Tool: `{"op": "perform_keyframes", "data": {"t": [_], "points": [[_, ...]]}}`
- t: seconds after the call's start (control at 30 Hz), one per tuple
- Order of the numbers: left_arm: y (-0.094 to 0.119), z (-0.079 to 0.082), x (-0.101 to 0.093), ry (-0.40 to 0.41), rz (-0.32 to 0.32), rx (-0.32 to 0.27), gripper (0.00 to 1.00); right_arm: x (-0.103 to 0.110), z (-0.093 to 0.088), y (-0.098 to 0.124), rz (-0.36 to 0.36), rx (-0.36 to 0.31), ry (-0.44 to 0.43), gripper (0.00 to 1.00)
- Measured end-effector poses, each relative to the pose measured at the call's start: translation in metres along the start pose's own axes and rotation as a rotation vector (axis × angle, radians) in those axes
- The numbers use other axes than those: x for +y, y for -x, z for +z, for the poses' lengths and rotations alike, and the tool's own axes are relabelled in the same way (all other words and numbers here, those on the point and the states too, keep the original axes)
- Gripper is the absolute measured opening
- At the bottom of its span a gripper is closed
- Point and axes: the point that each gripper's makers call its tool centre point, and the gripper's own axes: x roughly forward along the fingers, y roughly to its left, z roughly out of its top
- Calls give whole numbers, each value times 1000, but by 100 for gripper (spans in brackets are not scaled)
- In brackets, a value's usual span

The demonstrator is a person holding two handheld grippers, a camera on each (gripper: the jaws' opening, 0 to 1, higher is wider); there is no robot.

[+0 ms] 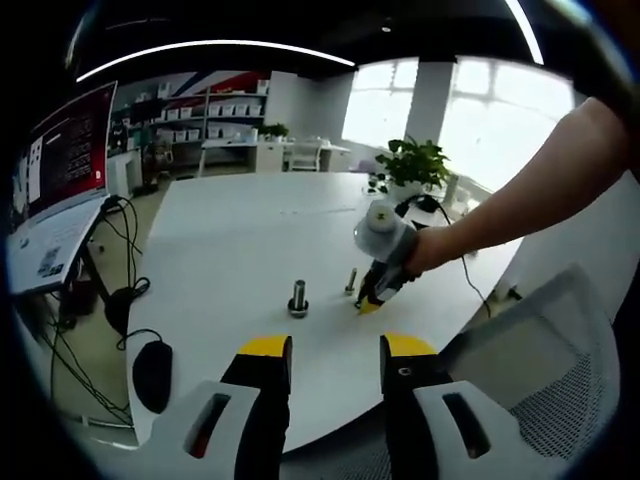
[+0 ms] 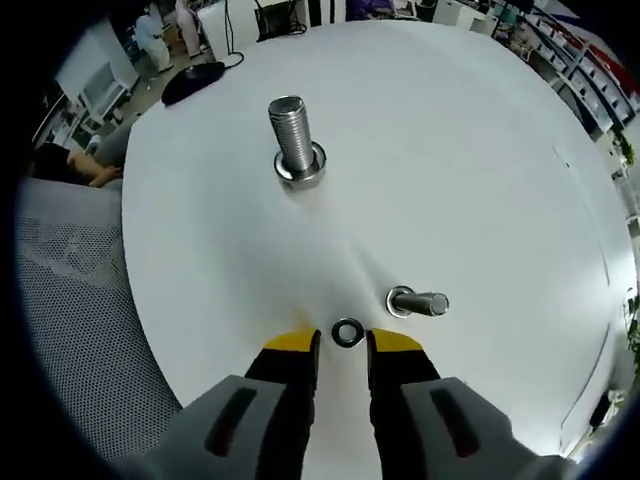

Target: Place the washer onto the threaded stud by aligning its center hole with the stud, sliding it down to the base, and recovering from edge contact or off-axis alignment until the washer reaches the visible bottom stop.

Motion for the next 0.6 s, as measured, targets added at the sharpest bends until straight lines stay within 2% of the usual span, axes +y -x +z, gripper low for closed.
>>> {"op": "perform_keyframes", "data": {"t": [0.03,0.2,0.37,0.5,0.6], "points": [[0,0,0,1,-1,0,33,1,0,0,1,5,22,17],[-1,-1,1,2,0,2,33,-3,1,-2,15,17,23,16],[-1,-1,2,0,0,4,33,-5,2,-2,30,60,59,15],[-1,-2,3,4,4,2,33,-4,2,-1,22,106,50,15],[-1,-1,2,7,7,3,33,1,0,4,12,99,37,15]]}}
